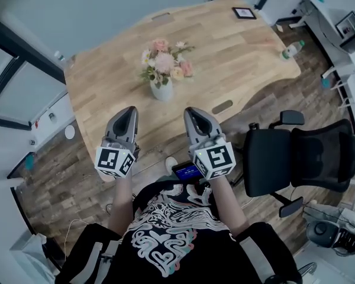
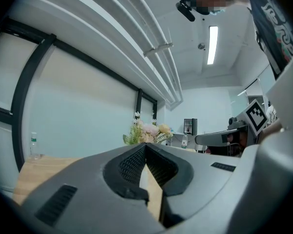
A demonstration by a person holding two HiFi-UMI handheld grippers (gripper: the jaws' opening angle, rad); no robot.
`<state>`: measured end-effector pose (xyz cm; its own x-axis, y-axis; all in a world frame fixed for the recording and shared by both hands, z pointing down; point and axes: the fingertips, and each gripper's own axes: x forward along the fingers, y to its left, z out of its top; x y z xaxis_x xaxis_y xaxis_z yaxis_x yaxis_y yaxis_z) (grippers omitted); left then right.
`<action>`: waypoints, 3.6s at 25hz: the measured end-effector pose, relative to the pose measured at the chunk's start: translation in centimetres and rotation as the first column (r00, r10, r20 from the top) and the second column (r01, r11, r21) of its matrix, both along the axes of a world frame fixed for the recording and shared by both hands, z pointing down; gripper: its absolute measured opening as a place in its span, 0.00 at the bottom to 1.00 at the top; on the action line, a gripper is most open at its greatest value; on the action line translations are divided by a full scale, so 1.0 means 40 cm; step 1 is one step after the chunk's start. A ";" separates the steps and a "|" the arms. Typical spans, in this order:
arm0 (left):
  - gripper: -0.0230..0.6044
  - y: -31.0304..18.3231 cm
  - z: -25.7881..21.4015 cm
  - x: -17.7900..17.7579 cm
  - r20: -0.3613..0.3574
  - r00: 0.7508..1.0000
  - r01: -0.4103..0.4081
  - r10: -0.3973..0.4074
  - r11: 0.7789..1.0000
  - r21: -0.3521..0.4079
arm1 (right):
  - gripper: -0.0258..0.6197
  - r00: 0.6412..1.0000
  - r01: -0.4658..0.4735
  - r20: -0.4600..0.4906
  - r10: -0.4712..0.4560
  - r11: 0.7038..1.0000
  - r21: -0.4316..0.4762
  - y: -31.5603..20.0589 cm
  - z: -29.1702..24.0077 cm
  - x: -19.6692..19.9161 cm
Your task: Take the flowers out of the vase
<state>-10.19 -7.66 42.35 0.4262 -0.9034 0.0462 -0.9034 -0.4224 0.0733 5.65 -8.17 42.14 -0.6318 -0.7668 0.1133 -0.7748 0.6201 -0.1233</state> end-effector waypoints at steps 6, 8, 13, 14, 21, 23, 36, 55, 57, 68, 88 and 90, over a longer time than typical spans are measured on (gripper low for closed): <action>0.04 -0.028 0.003 -0.012 0.001 1.000 -0.008 0.008 1.000 0.009 | 0.05 1.000 -0.009 0.018 0.010 1.000 -0.009 -0.029 0.000 -0.007; 0.04 -0.035 0.003 -0.018 0.003 1.000 -0.006 0.006 1.000 0.011 | 0.05 1.000 -0.010 0.021 0.010 1.000 -0.014 -0.033 0.004 -0.010; 0.04 -0.045 0.007 -0.026 0.031 0.999 -0.008 0.008 1.000 0.014 | 0.05 1.000 0.002 -0.019 -0.002 1.000 -0.019 -0.047 0.022 -0.023; 0.04 -0.049 0.010 -0.030 0.034 0.999 -0.005 0.005 1.000 0.013 | 0.05 1.000 0.007 -0.022 -0.008 1.000 -0.022 -0.051 0.024 -0.027; 0.04 -0.094 0.014 -0.031 0.043 0.999 -0.009 0.008 1.000 0.019 | 0.05 0.999 0.029 -0.035 -0.030 0.999 -0.034 -0.092 0.037 -0.045; 0.04 -0.103 0.014 -0.030 0.049 0.999 -0.012 0.011 1.000 0.023 | 0.05 0.999 0.033 -0.037 -0.034 0.999 -0.041 -0.104 0.043 -0.050; 0.04 -0.164 0.053 -0.060 0.060 0.998 -0.022 0.021 1.000 0.016 | 0.22 0.996 0.079 -0.032 -0.083 0.990 -0.119 -0.160 0.102 -0.102; 0.28 -0.283 0.150 -0.012 0.035 0.955 -0.294 0.296 0.954 -0.057 | 0.44 0.987 0.158 -0.017 -0.161 0.980 -0.118 -0.264 0.075 -0.158; 0.37 -0.287 0.157 -0.001 0.048 0.936 -0.345 0.348 0.937 -0.061 | 0.52 0.985 0.170 -0.010 -0.172 0.979 -0.110 -0.277 0.067 -0.168; 0.60 -0.340 0.252 0.094 0.114 0.839 -0.519 0.532 0.845 -0.126 | 0.56 0.981 0.195 0.031 -0.193 0.974 -0.117 -0.334 0.061 -0.200; 0.59 -0.381 0.246 0.163 0.174 0.747 -0.633 0.641 0.767 -0.106 | 0.29 0.971 0.236 0.028 -0.236 0.971 -0.031 -0.384 0.051 -0.228; 0.56 -0.386 0.251 0.161 0.190 0.753 -0.620 0.630 0.776 -0.115 | 0.22 0.976 0.219 0.029 -0.218 0.975 -0.031 -0.388 0.053 -0.222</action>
<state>-3.76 -23.12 52.40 0.8708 -0.4345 0.2298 -0.4350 -0.8990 -0.0514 -3.25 -23.70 44.26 -0.7866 -0.6060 0.1187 -0.6174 0.7691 -0.1650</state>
